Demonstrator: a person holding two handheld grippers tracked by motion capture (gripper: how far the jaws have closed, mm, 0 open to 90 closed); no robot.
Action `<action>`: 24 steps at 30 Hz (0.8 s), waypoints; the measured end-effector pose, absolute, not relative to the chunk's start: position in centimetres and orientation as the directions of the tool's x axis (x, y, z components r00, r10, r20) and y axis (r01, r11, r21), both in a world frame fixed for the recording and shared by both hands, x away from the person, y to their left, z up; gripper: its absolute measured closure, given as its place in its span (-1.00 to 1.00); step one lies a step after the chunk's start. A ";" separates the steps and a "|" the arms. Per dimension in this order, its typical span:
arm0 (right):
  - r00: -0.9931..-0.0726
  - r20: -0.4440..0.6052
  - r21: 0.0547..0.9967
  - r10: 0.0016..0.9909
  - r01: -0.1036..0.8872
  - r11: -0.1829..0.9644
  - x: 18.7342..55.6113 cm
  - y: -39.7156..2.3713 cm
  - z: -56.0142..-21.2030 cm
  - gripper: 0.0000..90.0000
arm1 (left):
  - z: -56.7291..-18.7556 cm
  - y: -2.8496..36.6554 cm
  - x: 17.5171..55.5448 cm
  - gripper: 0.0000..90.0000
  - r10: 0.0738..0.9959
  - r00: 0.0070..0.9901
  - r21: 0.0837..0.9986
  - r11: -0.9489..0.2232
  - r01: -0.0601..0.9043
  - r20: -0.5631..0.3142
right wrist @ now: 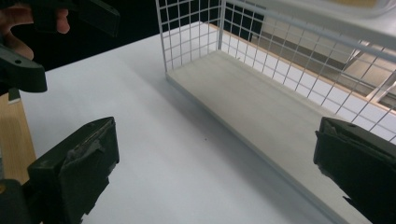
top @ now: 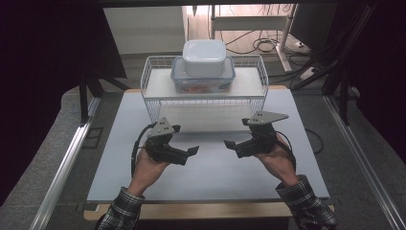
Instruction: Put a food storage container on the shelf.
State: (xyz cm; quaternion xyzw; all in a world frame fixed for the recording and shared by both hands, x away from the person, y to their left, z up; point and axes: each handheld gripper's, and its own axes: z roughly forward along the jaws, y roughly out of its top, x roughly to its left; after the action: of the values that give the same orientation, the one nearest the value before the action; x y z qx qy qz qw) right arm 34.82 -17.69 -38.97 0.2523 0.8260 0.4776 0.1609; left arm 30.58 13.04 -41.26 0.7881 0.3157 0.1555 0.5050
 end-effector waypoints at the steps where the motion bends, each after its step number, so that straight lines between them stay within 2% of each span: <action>1: -0.821 -0.032 0.865 0.569 0.263 0.427 34.8 -17.7 -39.1 -0.99 | -41.5 13.1 30.5 -0.95 0.658 0.750 0.894 -0.289 0.342 -0.075; 12: -0.815 -0.050 0.863 0.577 0.256 0.435 33.6 -18.5 -40.1 -0.99 | -43.0 14.0 29.4 -0.94 0.676 0.732 0.892 -0.275 0.359 -0.086; 24: -0.793 -0.022 0.861 0.609 0.294 0.415 32.7 -19.9 -42.2 -1.00 | -45.1 15.2 28.4 -0.95 0.704 0.703 0.884 -0.261 0.389 -0.101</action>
State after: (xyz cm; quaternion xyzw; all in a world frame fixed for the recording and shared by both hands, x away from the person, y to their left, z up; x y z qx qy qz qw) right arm 32.67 -19.94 -42.19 0.2739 0.8240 0.4665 0.1685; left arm 28.40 15.18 -45.14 0.7780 0.3511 0.1589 0.4962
